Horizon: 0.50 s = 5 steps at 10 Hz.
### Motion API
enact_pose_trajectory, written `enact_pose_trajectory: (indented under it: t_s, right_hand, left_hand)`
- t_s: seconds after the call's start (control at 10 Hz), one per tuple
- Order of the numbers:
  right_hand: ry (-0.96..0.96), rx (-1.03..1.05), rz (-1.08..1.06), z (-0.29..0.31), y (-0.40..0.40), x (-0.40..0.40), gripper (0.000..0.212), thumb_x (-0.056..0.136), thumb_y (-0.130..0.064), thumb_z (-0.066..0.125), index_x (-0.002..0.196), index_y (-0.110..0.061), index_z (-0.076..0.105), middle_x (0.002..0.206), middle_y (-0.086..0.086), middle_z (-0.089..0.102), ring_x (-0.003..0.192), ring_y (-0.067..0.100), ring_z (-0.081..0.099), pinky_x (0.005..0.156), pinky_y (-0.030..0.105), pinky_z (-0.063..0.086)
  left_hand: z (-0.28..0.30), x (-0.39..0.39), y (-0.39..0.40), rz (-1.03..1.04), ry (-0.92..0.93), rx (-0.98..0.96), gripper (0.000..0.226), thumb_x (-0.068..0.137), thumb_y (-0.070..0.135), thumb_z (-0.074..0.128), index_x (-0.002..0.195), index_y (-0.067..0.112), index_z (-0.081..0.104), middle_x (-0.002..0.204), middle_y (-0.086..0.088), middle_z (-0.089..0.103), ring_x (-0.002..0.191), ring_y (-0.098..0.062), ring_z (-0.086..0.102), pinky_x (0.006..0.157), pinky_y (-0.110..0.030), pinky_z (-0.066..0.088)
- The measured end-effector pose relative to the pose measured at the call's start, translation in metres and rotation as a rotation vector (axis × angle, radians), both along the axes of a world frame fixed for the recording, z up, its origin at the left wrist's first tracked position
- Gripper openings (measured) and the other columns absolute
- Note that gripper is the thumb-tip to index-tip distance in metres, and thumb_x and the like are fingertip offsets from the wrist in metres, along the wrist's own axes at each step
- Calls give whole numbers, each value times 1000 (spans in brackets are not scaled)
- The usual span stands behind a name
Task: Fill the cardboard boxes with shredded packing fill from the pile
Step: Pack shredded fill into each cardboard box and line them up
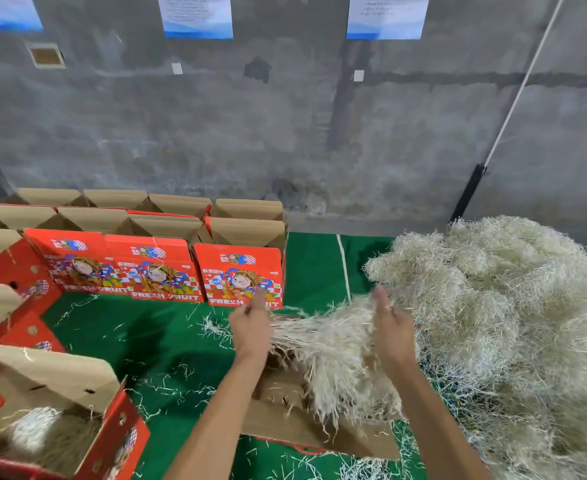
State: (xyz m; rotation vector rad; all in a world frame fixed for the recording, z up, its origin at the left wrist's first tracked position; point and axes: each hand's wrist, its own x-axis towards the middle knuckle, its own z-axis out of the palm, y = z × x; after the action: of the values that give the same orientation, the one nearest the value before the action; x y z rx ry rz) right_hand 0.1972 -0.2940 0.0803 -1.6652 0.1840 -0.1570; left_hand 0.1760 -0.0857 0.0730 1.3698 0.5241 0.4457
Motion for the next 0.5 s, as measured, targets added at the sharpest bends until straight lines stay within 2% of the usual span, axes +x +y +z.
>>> enact_pose_trajectory:
  t_s: [0.1,0.2,0.3,0.4,0.5]
  right_hand:
    - [131,205,-85,11,-1,9,42,95,-69,41,93,-37,67,83,29,69,46,20,59,50,39,56]
    - [149,196,-12,16,30,13,53,89,-77,39,92,-31,65,68,14,64,58,22,63,56,39,56]
    - [-44,41,115,11,39,3,63,81,-84,49,79,-21,53,68,5,51,60,14,46,59,34,48]
    - [-26,-111,267,-10,31,-14,110,51,-103,45,124,-22,58,125,-2,62,109,9,57,105,35,47]
    - [-45,-110,402,-28,36,-17,79,63,-85,61,124,-37,52,126,-32,48,111,-19,44,100,10,36]
  left_hand:
    - [-6,-14,-3,-164,62,54,55,95,68,44,86,15,57,73,3,52,60,-12,46,69,-35,41]
    - [-25,-30,-52,-400,417,43,48,103,46,47,145,21,47,137,-9,57,118,-25,59,97,-37,47]
    - [-32,-22,-54,127,194,-560,46,105,32,45,147,12,42,144,-18,50,134,-31,47,116,-42,33]
    - [-2,-29,-57,-553,463,282,20,107,17,40,116,26,55,138,-14,55,136,-26,44,119,-30,26]
    - [-4,-29,-66,-349,313,68,31,109,11,31,114,38,44,126,-14,57,109,2,60,81,0,39]
